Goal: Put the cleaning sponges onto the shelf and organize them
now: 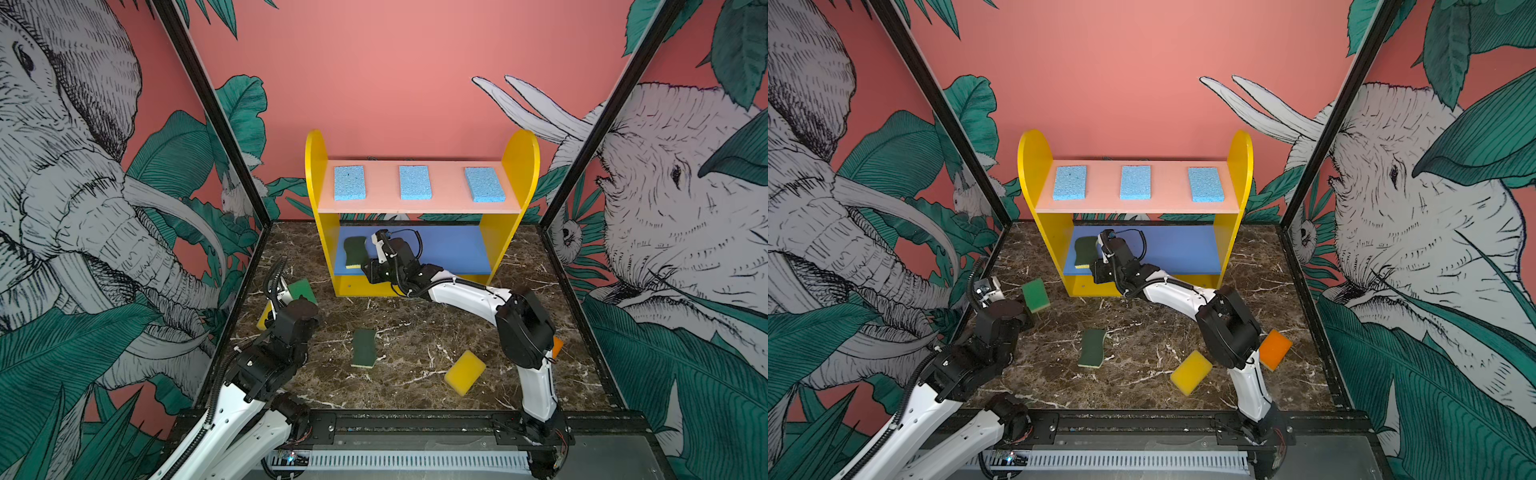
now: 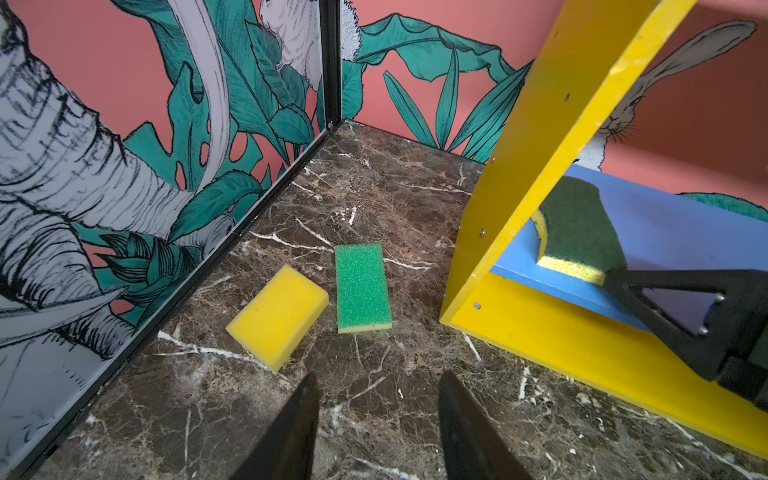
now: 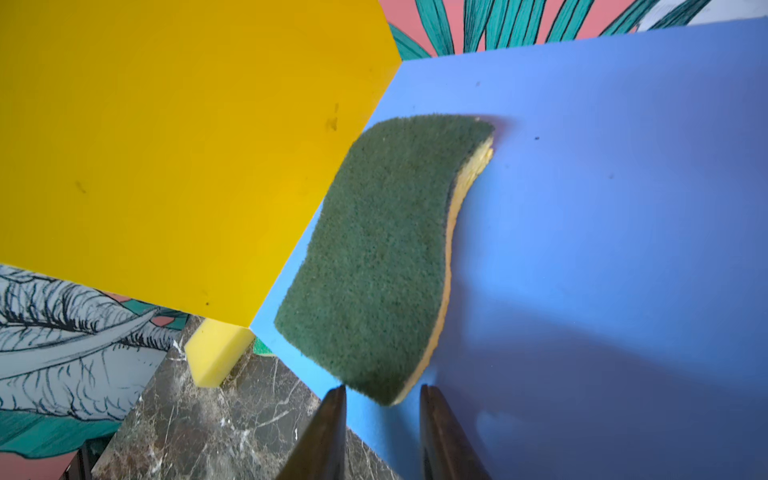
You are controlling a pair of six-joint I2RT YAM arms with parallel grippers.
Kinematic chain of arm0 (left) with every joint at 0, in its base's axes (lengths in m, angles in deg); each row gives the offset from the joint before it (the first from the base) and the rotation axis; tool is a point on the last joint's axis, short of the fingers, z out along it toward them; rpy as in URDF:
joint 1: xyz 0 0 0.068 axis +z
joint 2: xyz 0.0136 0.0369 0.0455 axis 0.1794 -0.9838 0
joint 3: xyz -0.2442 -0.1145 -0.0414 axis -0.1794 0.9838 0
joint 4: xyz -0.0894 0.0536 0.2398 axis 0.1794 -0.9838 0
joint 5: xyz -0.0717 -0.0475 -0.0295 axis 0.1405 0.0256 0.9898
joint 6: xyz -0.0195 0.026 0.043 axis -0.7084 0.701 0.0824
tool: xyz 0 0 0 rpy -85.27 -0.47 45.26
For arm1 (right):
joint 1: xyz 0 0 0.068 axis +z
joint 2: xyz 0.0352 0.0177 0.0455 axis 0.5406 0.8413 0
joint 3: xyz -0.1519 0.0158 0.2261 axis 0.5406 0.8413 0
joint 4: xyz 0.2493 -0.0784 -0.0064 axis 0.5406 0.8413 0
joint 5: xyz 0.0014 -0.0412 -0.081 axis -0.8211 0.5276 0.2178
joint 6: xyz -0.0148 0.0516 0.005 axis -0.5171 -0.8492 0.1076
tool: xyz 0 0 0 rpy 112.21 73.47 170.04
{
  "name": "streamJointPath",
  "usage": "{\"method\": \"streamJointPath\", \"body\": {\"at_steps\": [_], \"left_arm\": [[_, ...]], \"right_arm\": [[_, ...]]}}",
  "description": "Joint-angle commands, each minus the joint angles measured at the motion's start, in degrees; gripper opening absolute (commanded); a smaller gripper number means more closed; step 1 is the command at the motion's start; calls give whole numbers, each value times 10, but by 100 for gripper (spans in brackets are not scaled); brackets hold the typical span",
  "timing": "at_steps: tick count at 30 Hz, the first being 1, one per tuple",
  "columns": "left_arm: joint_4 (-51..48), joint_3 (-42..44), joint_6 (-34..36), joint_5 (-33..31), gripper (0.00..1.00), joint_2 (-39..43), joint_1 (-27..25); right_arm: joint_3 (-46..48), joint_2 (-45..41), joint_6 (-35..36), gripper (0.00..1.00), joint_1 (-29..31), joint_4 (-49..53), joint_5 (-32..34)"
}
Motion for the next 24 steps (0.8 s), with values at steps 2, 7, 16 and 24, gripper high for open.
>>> {"method": "streamJointPath", "body": {"at_steps": [2,7,16,24], "left_arm": [[-9,-1,-4,-11,48,1,4],[-7,1,-5,-8,48,2,4],[-1,-2,2,-5,52,-18,4],[14,-16,21,10,56,-48,4]], "right_arm": [[-17,16,-10,33,2,-5,-2],[-24,21,-12,33,2,-5,-4],[9,-26,24,40,15,9,17],[35,-100,88,56,42,48,93]]}}
